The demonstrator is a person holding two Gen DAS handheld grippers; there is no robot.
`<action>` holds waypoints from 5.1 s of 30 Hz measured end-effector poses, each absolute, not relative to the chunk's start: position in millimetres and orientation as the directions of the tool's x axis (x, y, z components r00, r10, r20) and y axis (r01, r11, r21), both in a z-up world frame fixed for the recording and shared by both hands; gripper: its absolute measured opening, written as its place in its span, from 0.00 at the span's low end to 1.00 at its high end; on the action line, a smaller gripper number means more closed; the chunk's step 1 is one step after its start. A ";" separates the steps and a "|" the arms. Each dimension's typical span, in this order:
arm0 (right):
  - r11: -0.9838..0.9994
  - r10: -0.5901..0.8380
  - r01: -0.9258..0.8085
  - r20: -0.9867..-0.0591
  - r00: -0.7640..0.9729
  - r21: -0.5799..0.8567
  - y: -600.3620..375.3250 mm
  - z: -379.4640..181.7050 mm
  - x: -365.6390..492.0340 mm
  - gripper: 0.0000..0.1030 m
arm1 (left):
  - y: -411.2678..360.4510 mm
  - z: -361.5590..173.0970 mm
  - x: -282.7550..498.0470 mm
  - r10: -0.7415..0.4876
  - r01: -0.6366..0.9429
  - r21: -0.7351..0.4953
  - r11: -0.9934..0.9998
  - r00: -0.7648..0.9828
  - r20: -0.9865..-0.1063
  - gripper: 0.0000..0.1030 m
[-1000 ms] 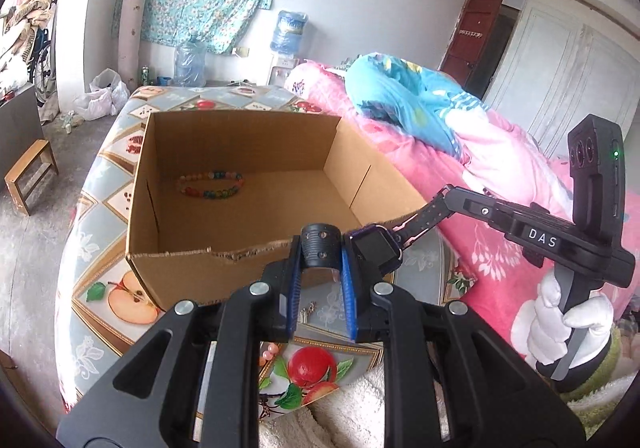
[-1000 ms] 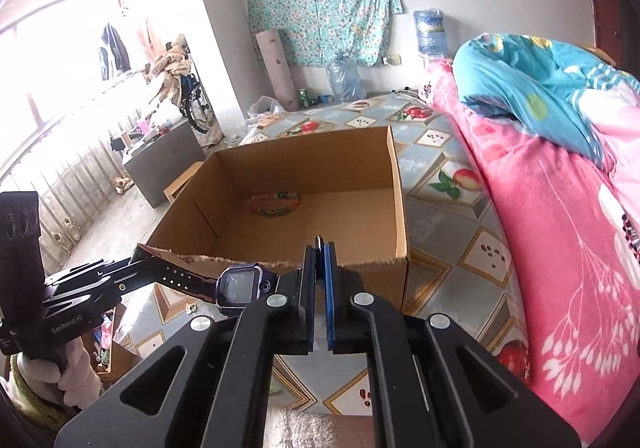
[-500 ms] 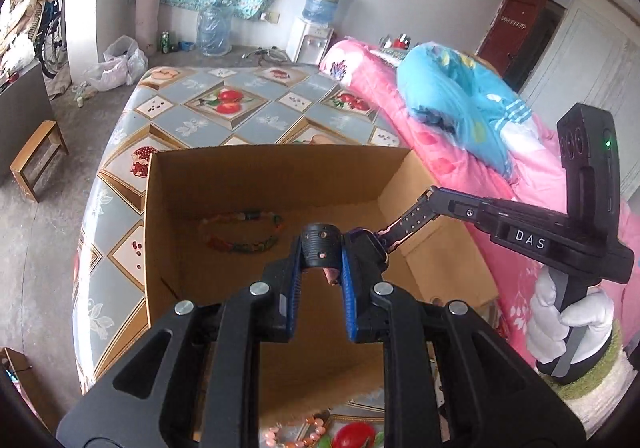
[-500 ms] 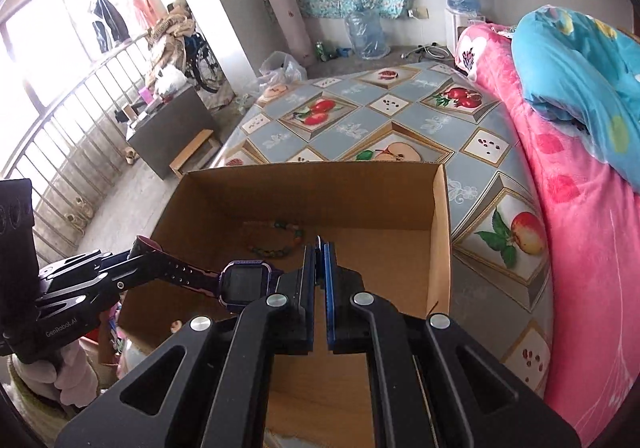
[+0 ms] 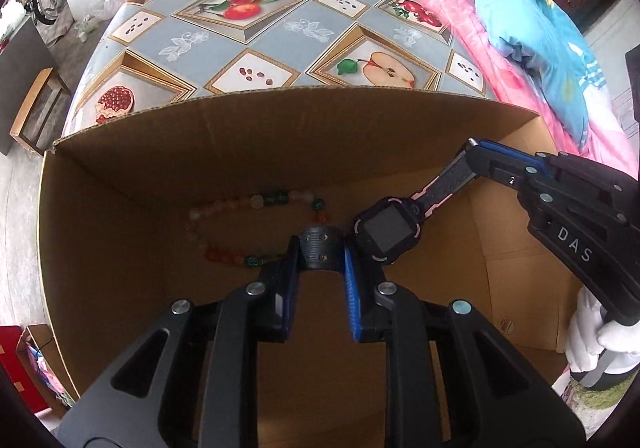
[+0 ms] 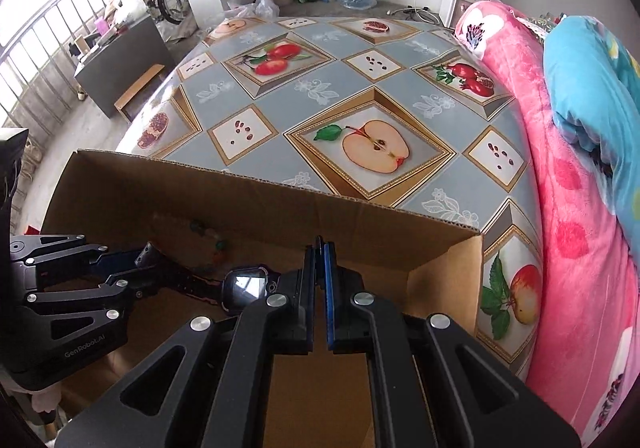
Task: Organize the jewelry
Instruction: 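Lower the smartwatch into the cardboard box and open both grippers, then withdraw both grippers from the box back over the table, then move both grippers toward the pink-orange bead bracelet and charms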
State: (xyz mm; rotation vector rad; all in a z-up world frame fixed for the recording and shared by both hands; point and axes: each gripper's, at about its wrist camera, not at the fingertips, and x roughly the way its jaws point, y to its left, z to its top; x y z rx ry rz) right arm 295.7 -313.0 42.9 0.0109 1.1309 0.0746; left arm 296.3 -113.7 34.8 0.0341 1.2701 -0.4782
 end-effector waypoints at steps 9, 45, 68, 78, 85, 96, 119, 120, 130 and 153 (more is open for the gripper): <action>0.999 0.034 -0.029 -0.911 0.411 0.024 -316.4 40.3 298.2 0.07 | -105.0 29.3 298.7 -0.300 0.316 -0.225 0.922 0.212 -0.930 0.44; 0.974 0.205 -0.068 -0.707 0.677 0.217 -292.0 70.9 17.5 0.57 | 40.4 103.2 69.6 -0.349 0.314 -0.184 0.931 0.626 -0.698 0.73; 0.988 0.146 -0.019 -0.889 0.433 0.153 -234.3 -26.1 24.8 0.57 | 1.0 -2.6 45.1 -0.227 0.352 -0.023 0.936 0.552 -0.803 0.68; 0.999 0.041 -0.046 -0.881 0.471 0.022 -215.4 -29.0 40.3 0.60 | 2.4 -11.2 60.9 -0.256 0.362 -0.058 0.930 0.528 -0.810 0.57; 0.999 0.033 -0.047 -0.878 0.478 0.012 -204.9 -33.8 40.8 0.89 | 2.5 -8.5 60.8 -0.272 0.373 -0.062 0.926 0.543 -0.794 0.57; 0.998 0.044 -0.061 -0.882 0.469 0.018 -203.7 -34.6 42.9 0.94 | 9.9 -6.3 64.2 -0.276 0.360 -0.074 0.930 0.551 -0.787 0.57; 0.985 0.166 -0.068 -0.802 0.574 0.156 -221.1 -1.8 31.6 0.85 | 27.0 2.2 69.1 -0.234 0.313 -0.045 0.949 0.596 -0.768 0.57; 0.984 0.174 -0.070 -0.801 0.572 0.163 -216.8 -4.1 35.3 0.83 | 27.5 2.3 69.4 -0.231 0.312 -0.042 0.949 0.598 -0.767 0.57; 0.976 0.214 -0.081 -0.799 0.562 0.204 -219.5 -10.7 36.6 0.74 | 29.0 -0.4 69.5 -0.223 0.343 -0.007 0.939 0.595 -0.772 0.47; 0.973 0.223 -0.080 -0.808 0.545 0.215 -222.8 -13.6 47.5 0.73 | 10.0 -17.6 87.2 -0.273 0.484 0.011 0.875 0.512 -0.814 0.17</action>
